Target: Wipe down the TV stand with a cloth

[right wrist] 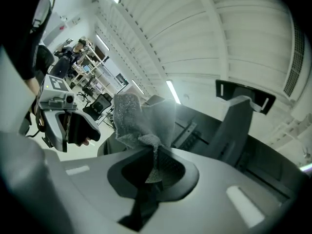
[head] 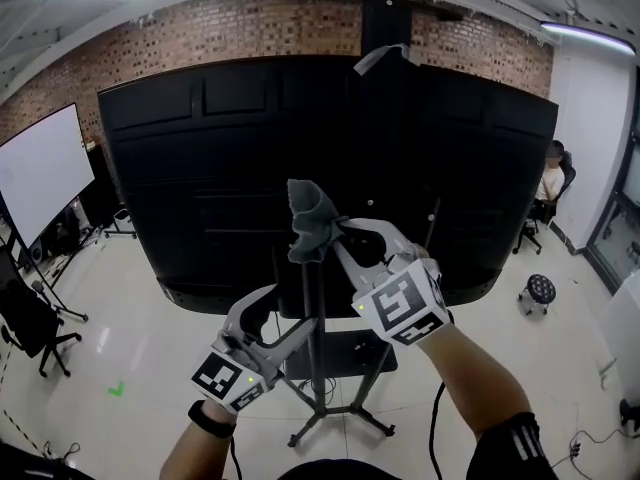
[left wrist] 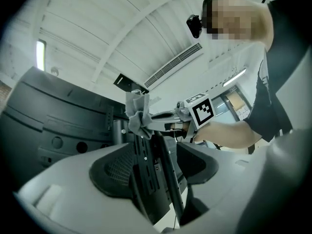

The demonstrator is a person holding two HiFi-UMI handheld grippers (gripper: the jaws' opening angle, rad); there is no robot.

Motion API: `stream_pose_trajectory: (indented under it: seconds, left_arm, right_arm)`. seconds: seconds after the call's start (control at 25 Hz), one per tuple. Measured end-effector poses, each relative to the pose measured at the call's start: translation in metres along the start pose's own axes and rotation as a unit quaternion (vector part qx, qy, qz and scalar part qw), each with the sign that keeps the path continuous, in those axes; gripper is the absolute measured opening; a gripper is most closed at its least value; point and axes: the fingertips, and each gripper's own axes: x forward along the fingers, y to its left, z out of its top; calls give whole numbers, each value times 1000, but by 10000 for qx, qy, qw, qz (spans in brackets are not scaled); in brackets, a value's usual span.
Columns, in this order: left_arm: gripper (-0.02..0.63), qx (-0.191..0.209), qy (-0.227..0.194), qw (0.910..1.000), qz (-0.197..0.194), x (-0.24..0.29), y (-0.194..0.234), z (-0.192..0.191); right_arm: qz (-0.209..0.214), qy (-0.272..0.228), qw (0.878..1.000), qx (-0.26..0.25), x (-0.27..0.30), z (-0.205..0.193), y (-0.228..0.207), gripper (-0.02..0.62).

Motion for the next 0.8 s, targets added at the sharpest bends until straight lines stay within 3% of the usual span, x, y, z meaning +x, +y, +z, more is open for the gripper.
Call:
stream_pose_trajectory:
  seconds: [0.24,0.4,0.52,0.68,0.8]
  left_arm:
    - [298,-3,89,9992,395,-52,49,-8]
    - [298,-131,168,9980,600,-77,79,-14]
    - [298,-233,217,9970,703,-94,95,-19]
    - [299,-279,246,9966,741,-109,110,-24]
    - [298,-293,230,9967,717,-116,116,-27]
  right_arm:
    - [391,335,9947,-886,88,37,67,22]
    - [380,710,9845,-1557,142,46,87,23]
    - [262,1027,9711,-2137,178,48,96,21]
    - [117,1443,9415,-3044,214,43,107,21]
    - [98,1557,9316,-3282,229,44,114,21]
